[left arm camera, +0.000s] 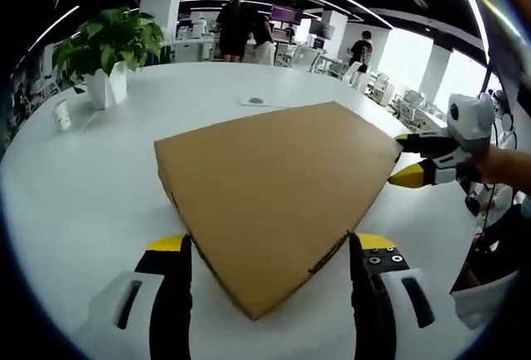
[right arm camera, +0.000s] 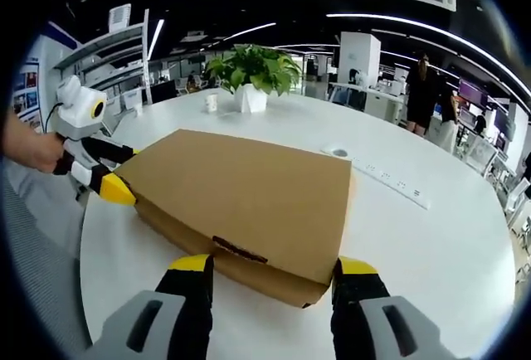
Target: Operate the shoe box by opening the lid, removing the specified soft item, and placing it in the target area until the item is outside and the box remains undamaged.
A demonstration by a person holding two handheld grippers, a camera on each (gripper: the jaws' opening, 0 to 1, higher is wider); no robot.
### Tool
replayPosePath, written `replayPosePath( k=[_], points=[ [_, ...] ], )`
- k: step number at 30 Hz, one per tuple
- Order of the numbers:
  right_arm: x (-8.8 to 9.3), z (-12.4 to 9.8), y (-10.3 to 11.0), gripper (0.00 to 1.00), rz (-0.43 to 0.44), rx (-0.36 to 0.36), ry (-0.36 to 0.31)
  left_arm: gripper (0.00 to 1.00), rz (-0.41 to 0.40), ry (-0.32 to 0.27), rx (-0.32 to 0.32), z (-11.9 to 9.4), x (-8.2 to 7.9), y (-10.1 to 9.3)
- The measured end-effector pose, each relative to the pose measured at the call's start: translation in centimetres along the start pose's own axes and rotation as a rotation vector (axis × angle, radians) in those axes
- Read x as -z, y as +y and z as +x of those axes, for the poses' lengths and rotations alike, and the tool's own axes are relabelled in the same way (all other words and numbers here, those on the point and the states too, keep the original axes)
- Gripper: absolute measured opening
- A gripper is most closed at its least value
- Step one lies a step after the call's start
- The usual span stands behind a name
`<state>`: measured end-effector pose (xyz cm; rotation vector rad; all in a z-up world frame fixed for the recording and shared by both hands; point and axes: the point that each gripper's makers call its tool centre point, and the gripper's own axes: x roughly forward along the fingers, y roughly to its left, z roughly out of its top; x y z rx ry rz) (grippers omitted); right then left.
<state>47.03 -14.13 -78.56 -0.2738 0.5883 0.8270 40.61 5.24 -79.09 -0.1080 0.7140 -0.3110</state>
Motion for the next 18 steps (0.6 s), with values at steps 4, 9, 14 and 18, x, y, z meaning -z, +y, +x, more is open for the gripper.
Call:
replayPosePath(
  k=[4,9,14,18],
  points=[
    [-0.03,0.03,0.06,0.55,0.003,0.003,0.000,0.80,0.003,0.001,0.004,0.00,0.00,0.11],
    [-0.12,0.05,0.38,0.54,0.008,0.008,0.000,0.80,0.009,0.010,0.013,0.03,-0.07,0.37],
    [-0.15,0.05,0.46,0.54,0.017,0.012,-0.001,0.80,0.014,0.020,0.019,0.04,-0.06,0.52],
    [-0.18,0.03,0.62,0.54,0.025,0.013,-0.005,0.80,0.018,0.024,0.024,-0.03,-0.07,0.60]
  ],
)
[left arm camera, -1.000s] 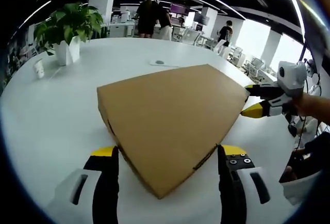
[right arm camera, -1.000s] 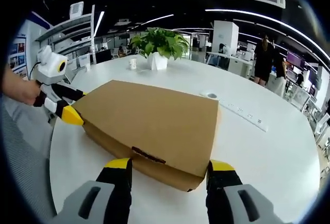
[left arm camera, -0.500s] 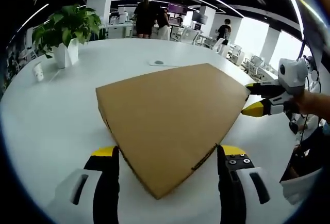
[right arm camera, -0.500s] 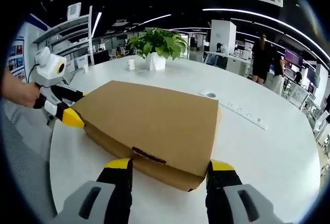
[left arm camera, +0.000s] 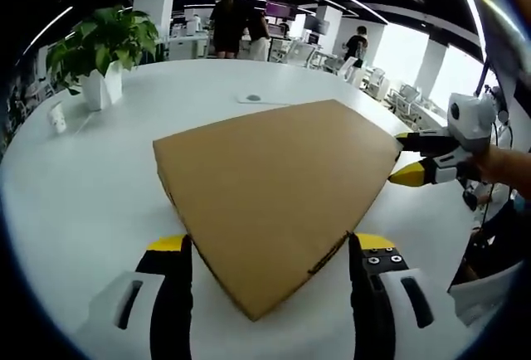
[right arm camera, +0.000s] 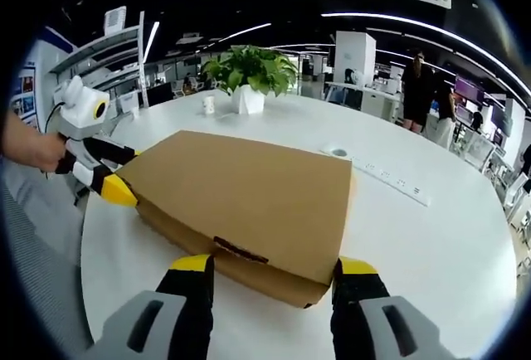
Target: Operate the shoe box by opening the lid, removing the specified soft item, and placing it in the target area until the item is outside and the box remains undamaged.
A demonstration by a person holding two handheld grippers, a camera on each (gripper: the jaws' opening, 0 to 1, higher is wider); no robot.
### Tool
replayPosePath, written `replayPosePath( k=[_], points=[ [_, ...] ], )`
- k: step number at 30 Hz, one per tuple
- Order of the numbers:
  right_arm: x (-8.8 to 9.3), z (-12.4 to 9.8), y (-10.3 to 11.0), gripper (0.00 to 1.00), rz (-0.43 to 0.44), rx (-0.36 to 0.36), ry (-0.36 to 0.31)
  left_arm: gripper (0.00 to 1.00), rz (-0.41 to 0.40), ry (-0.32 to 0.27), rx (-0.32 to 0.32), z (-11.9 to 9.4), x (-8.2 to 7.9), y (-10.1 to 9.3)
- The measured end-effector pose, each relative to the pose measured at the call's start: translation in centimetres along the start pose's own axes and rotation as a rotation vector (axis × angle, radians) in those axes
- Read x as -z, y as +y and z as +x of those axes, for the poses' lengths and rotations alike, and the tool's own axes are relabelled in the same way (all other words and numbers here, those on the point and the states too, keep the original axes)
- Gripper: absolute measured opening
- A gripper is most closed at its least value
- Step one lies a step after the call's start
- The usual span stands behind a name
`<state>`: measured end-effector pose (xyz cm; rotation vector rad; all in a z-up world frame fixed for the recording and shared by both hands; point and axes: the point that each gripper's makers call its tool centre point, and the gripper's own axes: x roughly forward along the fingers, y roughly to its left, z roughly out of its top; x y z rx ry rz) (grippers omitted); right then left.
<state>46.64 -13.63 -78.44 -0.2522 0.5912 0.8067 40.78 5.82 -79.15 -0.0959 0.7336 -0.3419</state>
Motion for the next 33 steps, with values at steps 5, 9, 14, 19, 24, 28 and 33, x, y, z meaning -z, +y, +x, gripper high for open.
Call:
replayPosePath(
  k=[5,9,14,19,24,28,33],
  points=[
    [0.0,-0.1,0.3,0.54,0.021,0.001,-0.007,0.79,0.017,0.014,0.007,0.0,0.1,0.2],
    [0.0,-0.1,0.5,0.54,0.027,0.004,-0.009,0.79,0.026,0.024,0.011,0.0,0.0,0.3],
    [0.0,-0.3,0.8,0.53,0.043,0.009,-0.012,0.79,0.036,0.027,0.022,-0.1,0.1,0.5],
    [0.1,-0.5,1.2,0.52,0.055,0.013,-0.009,0.79,0.048,0.035,0.037,-0.2,0.0,0.8],
    [0.1,-0.6,1.7,0.51,0.067,0.019,-0.009,0.79,0.064,0.052,0.053,-0.3,0.0,1.2],
    [0.2,-0.6,2.2,0.50,0.057,0.035,-0.008,0.78,0.076,0.063,0.063,-0.5,0.1,1.4],
    [0.2,-0.7,2.8,0.50,0.074,0.044,-0.026,0.78,0.103,0.078,0.067,-0.8,0.3,1.9]
  ],
)
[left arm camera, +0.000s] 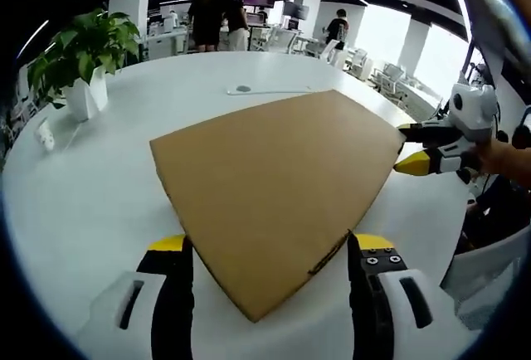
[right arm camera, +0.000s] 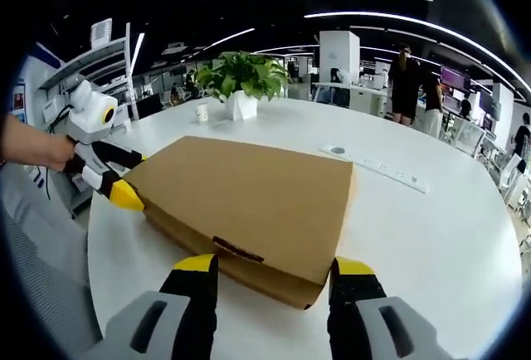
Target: Operate the shoe box by opening the lid, removing the specified soft item, and placing it in the target area until the item is outside and the box remains undamaged.
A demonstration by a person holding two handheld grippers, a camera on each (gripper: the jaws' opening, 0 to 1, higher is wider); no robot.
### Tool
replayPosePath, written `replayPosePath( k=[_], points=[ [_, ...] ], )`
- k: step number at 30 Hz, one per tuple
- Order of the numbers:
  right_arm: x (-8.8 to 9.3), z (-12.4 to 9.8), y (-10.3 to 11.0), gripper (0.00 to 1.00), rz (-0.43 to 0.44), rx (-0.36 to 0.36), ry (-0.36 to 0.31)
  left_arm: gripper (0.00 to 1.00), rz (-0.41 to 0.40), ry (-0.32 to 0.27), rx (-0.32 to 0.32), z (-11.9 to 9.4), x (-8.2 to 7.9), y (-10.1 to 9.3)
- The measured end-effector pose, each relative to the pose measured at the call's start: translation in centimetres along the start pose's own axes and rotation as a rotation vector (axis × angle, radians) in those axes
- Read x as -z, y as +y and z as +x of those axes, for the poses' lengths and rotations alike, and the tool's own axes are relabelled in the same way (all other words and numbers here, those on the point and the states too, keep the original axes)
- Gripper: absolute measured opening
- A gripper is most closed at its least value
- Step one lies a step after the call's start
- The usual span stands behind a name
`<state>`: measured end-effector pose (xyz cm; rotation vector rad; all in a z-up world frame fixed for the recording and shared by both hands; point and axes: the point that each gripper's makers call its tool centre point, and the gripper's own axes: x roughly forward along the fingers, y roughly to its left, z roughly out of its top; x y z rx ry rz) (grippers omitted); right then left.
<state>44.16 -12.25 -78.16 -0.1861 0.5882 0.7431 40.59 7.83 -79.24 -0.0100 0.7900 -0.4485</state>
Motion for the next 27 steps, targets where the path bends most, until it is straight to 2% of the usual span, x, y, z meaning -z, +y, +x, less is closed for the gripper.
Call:
replayPosePath(
  k=[24,26,27],
  points=[
    [0.2,0.0,3.5,0.48,0.004,0.001,0.010,0.78,0.044,0.026,0.039,-1.7,1.3,2.3],
    [0.2,0.0,3.7,0.48,0.006,0.001,0.009,0.76,0.003,0.043,0.049,-1.9,1.8,2.3],
    [0.2,0.0,4.0,0.48,0.006,0.000,0.010,0.75,0.018,0.031,0.044,-2.0,1.8,2.7]
  ],
)
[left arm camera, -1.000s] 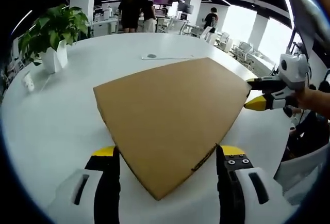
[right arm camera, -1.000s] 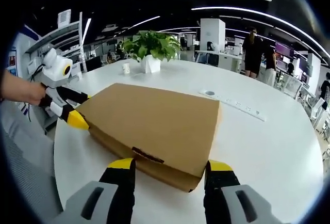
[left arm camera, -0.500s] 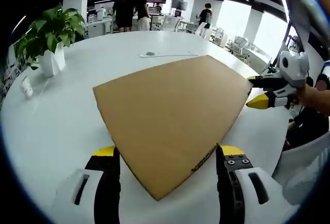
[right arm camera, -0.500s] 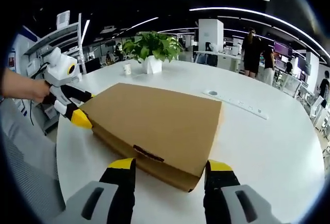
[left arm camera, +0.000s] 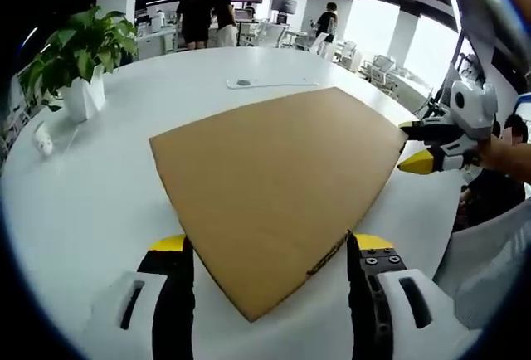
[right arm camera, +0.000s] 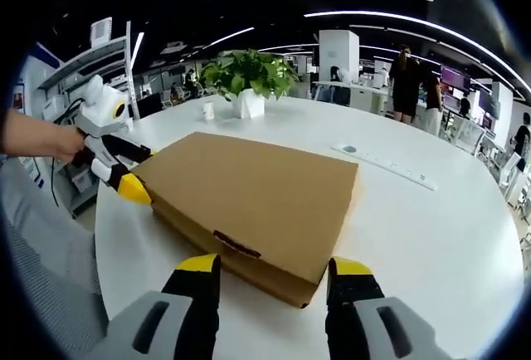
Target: Operate the shoe box by opening the lid, removing the specified soft item, and placing it in the target area until the item is outside and the box remains undamaged.
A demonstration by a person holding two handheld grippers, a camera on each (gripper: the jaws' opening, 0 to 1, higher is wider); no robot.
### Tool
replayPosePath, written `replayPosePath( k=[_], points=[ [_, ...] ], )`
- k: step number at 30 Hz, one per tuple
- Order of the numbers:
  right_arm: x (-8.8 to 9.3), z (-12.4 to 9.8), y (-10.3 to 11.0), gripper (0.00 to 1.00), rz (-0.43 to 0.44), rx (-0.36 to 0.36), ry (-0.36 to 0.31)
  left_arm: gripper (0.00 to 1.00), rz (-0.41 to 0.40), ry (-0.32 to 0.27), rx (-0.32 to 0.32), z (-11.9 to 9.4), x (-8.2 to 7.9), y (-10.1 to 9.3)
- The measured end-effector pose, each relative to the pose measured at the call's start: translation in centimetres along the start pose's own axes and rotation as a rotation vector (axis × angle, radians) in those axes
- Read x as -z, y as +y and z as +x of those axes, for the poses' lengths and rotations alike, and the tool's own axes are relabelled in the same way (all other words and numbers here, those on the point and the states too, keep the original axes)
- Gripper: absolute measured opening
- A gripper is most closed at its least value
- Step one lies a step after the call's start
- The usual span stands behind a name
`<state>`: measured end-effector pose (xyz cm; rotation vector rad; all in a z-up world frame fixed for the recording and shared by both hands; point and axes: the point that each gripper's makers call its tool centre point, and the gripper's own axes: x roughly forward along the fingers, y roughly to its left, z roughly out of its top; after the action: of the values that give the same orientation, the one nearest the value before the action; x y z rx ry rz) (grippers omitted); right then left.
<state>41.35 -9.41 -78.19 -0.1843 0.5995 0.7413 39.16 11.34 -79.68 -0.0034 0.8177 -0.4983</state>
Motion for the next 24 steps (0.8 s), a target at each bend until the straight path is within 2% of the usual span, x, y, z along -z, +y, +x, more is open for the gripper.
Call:
replayPosePath(
  k=[11,16,24],
  points=[
    [-0.1,0.4,2.2,0.49,0.002,-0.012,0.007,0.75,0.038,0.034,-0.016,-0.9,0.9,1.1],
    [-0.1,0.4,2.7,0.45,0.002,-0.008,0.009,0.75,0.047,0.040,-0.008,-1.3,1.2,1.8],
    [-0.1,0.4,3.7,0.44,-0.001,-0.013,0.015,0.75,0.064,0.054,0.008,-1.6,1.3,2.5]
  ],
)
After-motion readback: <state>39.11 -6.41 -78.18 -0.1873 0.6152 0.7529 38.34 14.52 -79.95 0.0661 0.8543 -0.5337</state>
